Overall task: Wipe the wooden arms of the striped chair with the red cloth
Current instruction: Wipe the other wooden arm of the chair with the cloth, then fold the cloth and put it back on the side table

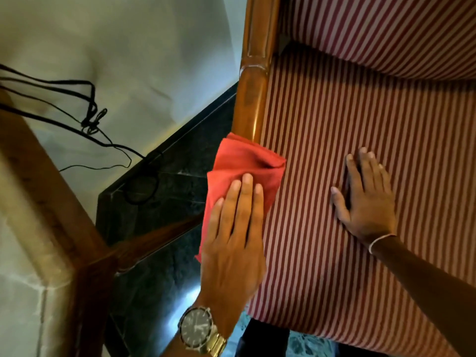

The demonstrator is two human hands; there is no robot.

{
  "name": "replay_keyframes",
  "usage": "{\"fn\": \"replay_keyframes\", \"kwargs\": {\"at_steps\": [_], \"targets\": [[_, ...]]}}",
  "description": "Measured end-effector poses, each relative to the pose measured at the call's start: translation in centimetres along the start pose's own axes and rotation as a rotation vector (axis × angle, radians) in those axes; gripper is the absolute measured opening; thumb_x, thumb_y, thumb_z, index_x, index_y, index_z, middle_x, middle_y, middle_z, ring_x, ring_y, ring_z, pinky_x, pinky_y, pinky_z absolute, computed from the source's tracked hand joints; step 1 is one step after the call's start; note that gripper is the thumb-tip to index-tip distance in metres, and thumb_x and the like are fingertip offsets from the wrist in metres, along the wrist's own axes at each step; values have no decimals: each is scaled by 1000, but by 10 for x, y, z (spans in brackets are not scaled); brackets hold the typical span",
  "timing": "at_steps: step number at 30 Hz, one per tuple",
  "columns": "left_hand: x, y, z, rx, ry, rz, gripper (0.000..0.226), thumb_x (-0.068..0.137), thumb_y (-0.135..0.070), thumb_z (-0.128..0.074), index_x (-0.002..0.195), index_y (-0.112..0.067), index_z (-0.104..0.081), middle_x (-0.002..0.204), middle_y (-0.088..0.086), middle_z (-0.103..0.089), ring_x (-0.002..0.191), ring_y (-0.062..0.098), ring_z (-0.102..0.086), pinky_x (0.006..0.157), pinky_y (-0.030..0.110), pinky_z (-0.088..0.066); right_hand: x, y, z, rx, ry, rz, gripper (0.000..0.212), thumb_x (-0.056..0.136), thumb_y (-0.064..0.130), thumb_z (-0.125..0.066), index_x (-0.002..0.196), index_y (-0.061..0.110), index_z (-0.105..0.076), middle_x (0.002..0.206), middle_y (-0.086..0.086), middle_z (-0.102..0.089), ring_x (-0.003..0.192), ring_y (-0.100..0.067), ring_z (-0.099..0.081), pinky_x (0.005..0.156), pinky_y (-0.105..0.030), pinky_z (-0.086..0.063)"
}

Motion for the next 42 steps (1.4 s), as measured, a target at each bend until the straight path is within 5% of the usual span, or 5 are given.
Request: {"fn": "replay_keyframes", "kwargs": {"at_steps": [10, 18, 26, 31, 42], "targets": [[231, 4, 4, -47, -121, 104, 68, 96, -14, -26, 162, -7, -15, 172, 16, -15, 160, 28, -13, 132, 43, -10, 1, 4, 6, 33, 18, 3, 73, 102, 49, -40, 161, 8, -27, 171, -19, -20, 159, -34, -18, 128, -54, -20], [104, -5, 5, -33, -27, 21, 60, 104, -22, -34, 161, -5, -23, 170, 15, -19, 158, 27, -11, 129, 44, -11, 1, 17, 29, 262, 126, -69, 79, 99, 55, -50, 160, 10, -29, 172, -15, -16, 160, -31, -13, 130, -49, -16], [105, 27, 37, -661, -58, 408, 60, 106, -41, -42, 157, -12, -32, 163, 13, -36, 149, 25, -39, 119, 34, -34, 53, 111, 100, 1662, 460, -467, 61, 86, 53, -64, 141, 27, -56, 133, 0, -70, 121, -11, -69, 107, -36, -55], [107, 58, 54, -903, 191, 664, 85, 76, -54, -67, 150, -17, -47, 118, 6, -69, 103, 23, -70, 93, 53, -60, 77, 143, 117, 1616, 479, -366, 46, 92, 26, -73, 135, 24, -57, 130, -3, -68, 121, -17, -68, 99, -30, -59], [106, 2, 77, -1069, 78, 496, 22, 84, -44, -69, 105, -36, -70, 99, -15, -79, 92, 5, -77, 86, 39, -63, 66, 104, 147, 1930, 237, -306, 23, 97, 11, -64, 119, 15, -65, 125, -7, -71, 124, -27, -66, 107, -48, -54]]}}
Point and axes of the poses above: each hand's wrist, its own x-axis towards the middle knuckle, its own z-axis out of the back of the hand, y = z × x, the point moved 2 cm from there along x, towards the middle knuckle
